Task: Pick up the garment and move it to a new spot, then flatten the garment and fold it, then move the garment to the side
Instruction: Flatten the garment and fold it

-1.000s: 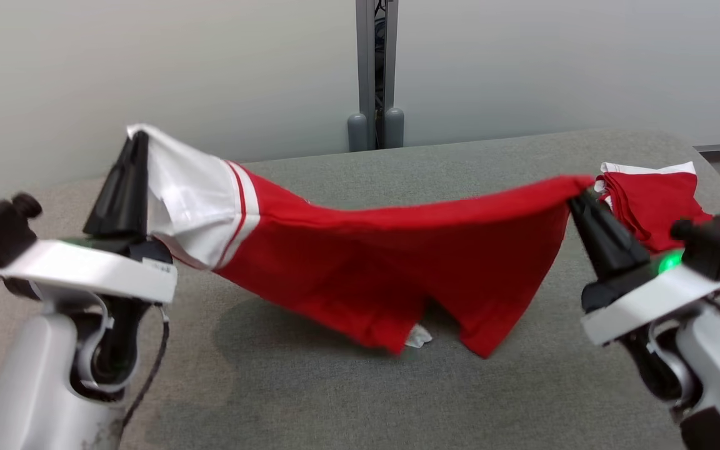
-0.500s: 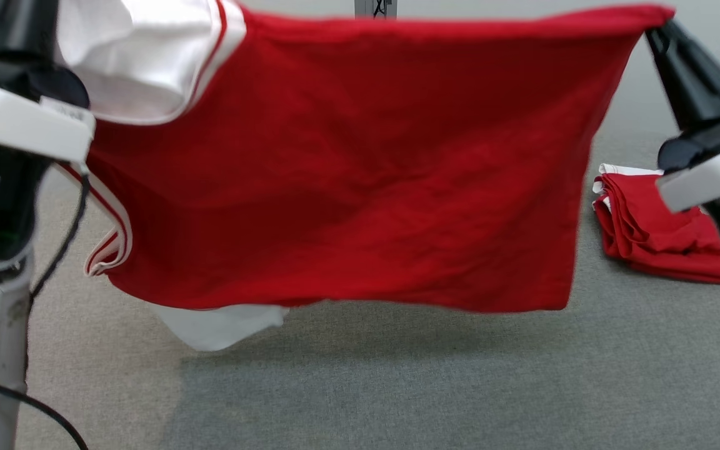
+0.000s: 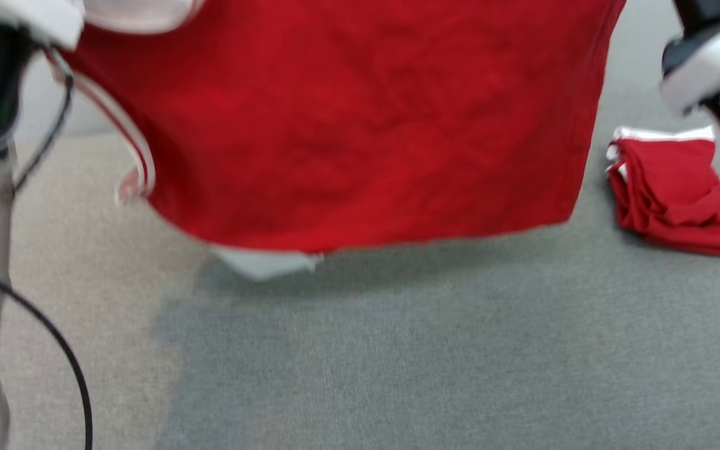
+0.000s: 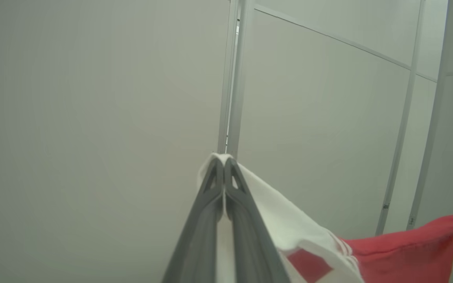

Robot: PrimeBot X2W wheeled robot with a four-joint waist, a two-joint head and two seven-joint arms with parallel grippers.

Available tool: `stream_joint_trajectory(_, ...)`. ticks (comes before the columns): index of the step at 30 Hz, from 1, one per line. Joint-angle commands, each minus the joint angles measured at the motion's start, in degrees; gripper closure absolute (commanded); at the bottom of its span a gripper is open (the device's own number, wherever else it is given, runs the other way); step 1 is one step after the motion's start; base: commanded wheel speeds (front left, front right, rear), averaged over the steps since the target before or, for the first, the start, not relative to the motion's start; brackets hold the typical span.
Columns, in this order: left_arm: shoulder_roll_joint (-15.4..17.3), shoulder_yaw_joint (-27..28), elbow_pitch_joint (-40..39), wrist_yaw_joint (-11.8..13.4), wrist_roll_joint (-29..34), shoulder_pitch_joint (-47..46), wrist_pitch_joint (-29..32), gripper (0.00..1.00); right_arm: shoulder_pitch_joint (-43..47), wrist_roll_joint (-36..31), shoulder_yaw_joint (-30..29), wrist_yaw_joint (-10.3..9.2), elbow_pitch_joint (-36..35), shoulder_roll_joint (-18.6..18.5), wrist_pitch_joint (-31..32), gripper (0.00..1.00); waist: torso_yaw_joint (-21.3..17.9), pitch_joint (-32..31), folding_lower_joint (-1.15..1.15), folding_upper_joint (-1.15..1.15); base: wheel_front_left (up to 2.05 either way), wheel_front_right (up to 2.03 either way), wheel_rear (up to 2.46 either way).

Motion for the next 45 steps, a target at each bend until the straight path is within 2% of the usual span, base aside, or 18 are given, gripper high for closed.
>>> stream_joint_trajectory(1, 0.1, -0.6, 2.8, -0.9, 1.7, -3.7, -1.4, 1.00, -3.1, -0.8, 0.6, 0.02, 3.1, 0.9, -0.6, 1.00, 0.4, 4.6, 0.00, 0.00, 0.00, 0.00, 0.00)
stream_joint_trajectory(3, 0.0, -1.5, 6.7, -1.2, 4.1, -8.9, -3.7, 1.00, -7.9, -1.5, 1.5, 0.02, 7.2, 2.1, -1.7, 1.00, 0.6, 8.3, 0.00, 0.00, 0.00, 0.00, 0.00)
stream_joint_trajectory(4, -0.2, -2.5, 10.7, -1.8, 6.9, -14.3, -6.9, 1.00, -12.8, -2.7, 2.1, 0.02, 11.2, 3.2, -3.4, 1.00, 0.9, 12.3, 0.00, 0.00, 0.00, 0.00, 0.00)
stream_joint_trajectory(8, -0.5, -4.5, 18.4, -2.5, 12.6, -26.0, -15.3, 1.00, -23.7, -6.7, 2.8, 0.02, 18.7, 5.6, -7.4, 1.00, 1.5, 20.5, 0.00, 0.00, 0.00, 0.00, 0.00)
stream_joint_trajectory(11, -1.0, -6.1, 23.9, -2.7, 16.8, -34.1, -22.7, 1.00, -31.3, -11.4, 1.0, 0.02, 24.0, 6.8, -9.0, 1.00, 2.0, 26.0, 0.00, 0.00, 0.00, 0.00, 0.00)
stream_joint_trajectory(14, -2.7, -6.6, 28.2, -3.3, 18.4, -40.8, -27.7, 1.00, -37.0, -18.2, -4.0, 0.02, 23.4, 7.5, -9.3, 1.00, 2.9, 30.8, 0.00, 0.00, 0.00, 0.00, 0.00)
stream_joint_trajectory(15, -2.7, -6.6, 28.2, -3.3, 18.4, -40.8, -27.7, 1.00, -37.0, -18.2, -4.0, 0.02, 23.4, 7.5, -9.3, 1.00, 2.9, 30.8, 0.00, 0.00, 0.00, 0.00, 0.00)
stream_joint_trajectory(19, -4.6, -6.9, 32.3, -4.3, 19.7, -44.6, -29.4, 1.00, -36.6, -26.2, -9.2, 0.02, 21.6, 8.6, -9.1, 1.00, 4.3, 35.5, 0.00, 0.00, 0.00, 0.00, 0.00)
stream_joint_trajectory(21, -5.2, -6.1, 30.6, -4.7, 20.4, -45.1, -29.6, 1.00, -36.1, -28.7, -11.5, 0.02, 21.2, 9.1, -9.1, 1.00, 4.7, 37.2, 0.00, 0.00, 0.00, 0.00, 0.00)
stream_joint_trajectory(25, -6.6, -5.2, 27.6, -5.7, 21.2, -39.1, -29.6, 1.00, -31.1, -31.0, -12.8, 0.02, 21.4, 11.0, -9.1, 1.00, 5.1, 38.1, 0.00, 0.00, 0.00, 0.00, 0.00)
stream_joint_trajectory(28, -6.9, -5.2, 24.5, -6.2, 20.4, -35.3, -29.6, 1.00, -28.1, -30.4, -11.8, 0.02, 20.8, 10.8, -9.1, 1.00, 5.3, 37.6, 0.00, 0.00, 0.00, 0.00, 0.00)
stream_joint_trajectory(31, -6.6, -7.3, 21.0, -6.3, 18.6, -27.6, -29.6, 1.00, -22.8, -28.2, -10.3, 0.02, 20.0, 9.7, -9.1, 1.00, 5.7, 35.9, 0.00, 0.00, 0.00, 0.00, 0.00)
stream_joint_trajectory(36, -2.5, -9.9, 12.2, -6.3, 13.2, -14.2, -29.6, 1.00, -13.8, -23.8, -8.4, 0.02, 16.3, 6.3, -9.1, 1.00, 6.0, 31.9, 0.00, 0.00, 0.00, 0.00, 0.00)
stream_joint_trajectory(40, 0.9, -9.5, 3.8, -6.2, 10.4, -1.5, -29.6, 1.00, -5.0, -20.4, -7.7, 0.02, 12.6, 3.1, -9.1, 1.00, 5.9, 28.1, 0.00, 0.00, 0.00, 0.00, 0.00)
stream_joint_trajectory(45, 3.7, -8.1, -7.4, -2.3, 8.4, 14.4, -28.7, 1.00, 6.4, -17.8, -7.8, 0.02, 7.7, 0.9, -9.1, 1.00, 5.3, 24.0, 0.00, 0.00, 0.00, 0.00, 0.00)
